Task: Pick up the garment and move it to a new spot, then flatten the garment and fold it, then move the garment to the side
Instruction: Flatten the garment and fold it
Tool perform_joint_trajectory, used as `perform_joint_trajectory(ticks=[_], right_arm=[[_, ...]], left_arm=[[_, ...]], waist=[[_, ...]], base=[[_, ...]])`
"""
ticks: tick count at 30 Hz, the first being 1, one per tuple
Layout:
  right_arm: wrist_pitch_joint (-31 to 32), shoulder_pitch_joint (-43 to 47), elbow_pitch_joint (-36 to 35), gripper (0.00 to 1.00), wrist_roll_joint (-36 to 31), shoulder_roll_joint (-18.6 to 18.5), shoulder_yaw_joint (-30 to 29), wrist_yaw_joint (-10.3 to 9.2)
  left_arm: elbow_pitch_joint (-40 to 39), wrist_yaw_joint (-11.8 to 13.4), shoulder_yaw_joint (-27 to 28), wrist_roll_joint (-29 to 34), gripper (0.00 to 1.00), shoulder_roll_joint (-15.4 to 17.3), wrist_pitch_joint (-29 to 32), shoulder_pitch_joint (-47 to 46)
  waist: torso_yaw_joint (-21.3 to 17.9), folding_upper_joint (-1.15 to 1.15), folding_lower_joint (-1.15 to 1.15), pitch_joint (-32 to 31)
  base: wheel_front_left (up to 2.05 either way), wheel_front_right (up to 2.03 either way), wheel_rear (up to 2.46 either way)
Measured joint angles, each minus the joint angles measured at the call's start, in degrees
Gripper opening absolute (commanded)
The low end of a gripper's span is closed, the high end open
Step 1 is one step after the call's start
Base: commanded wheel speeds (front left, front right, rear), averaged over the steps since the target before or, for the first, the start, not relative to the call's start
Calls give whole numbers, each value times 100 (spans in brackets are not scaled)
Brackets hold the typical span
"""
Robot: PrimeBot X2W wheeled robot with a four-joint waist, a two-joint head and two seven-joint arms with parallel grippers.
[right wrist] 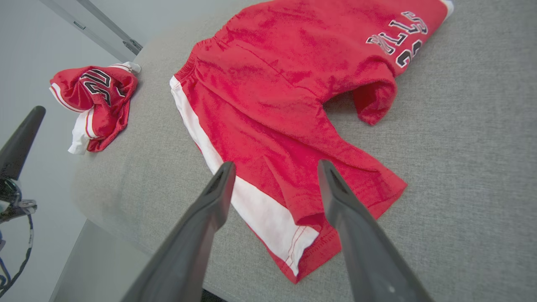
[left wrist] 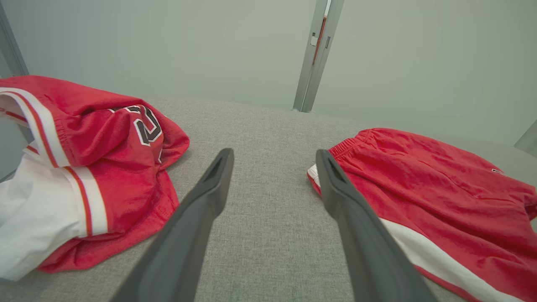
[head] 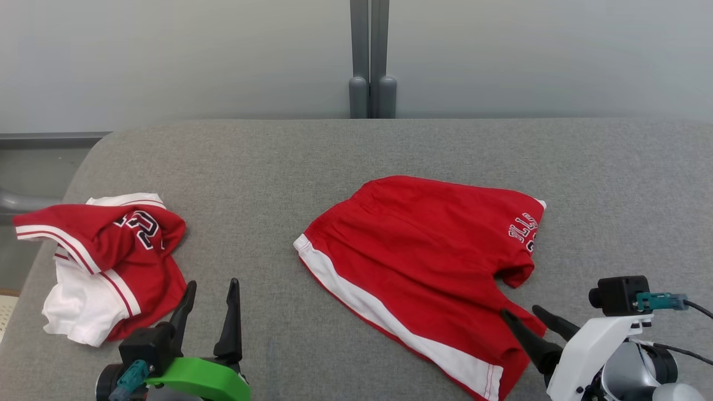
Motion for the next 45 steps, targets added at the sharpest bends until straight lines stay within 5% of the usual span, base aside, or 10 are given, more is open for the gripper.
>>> perform_joint_trajectory(ticks=[8,38,40,42,45], right_arm=[[-797,-216,578,100,-308,89,-309,0],[-929,-1016,2825,100,-519,138,-354,0],[-964,-1044,2885,44,-452,114,-296,0],[-1013,-1077,2934,0,-388,70,-247,0],[-1095,-1104,2985,0,-307,35,-163,0]], left_arm=[[-13,16,-40,-1,100,0,0,-4],[64,15,-87,-25,100,-36,-52,-187],[77,15,-89,-25,100,-40,-52,-190],[87,14,-90,-25,100,-42,-56,-194],[101,14,-88,-26,100,-44,-57,-205]], waist=[[34,0,0,44],[182,0,0,367],[191,0,0,377],[201,0,0,387],[206,0,0,389]], base=[[0,0,0],[0,0,0],[0,0,0],[0,0,0],[0,0,0]])
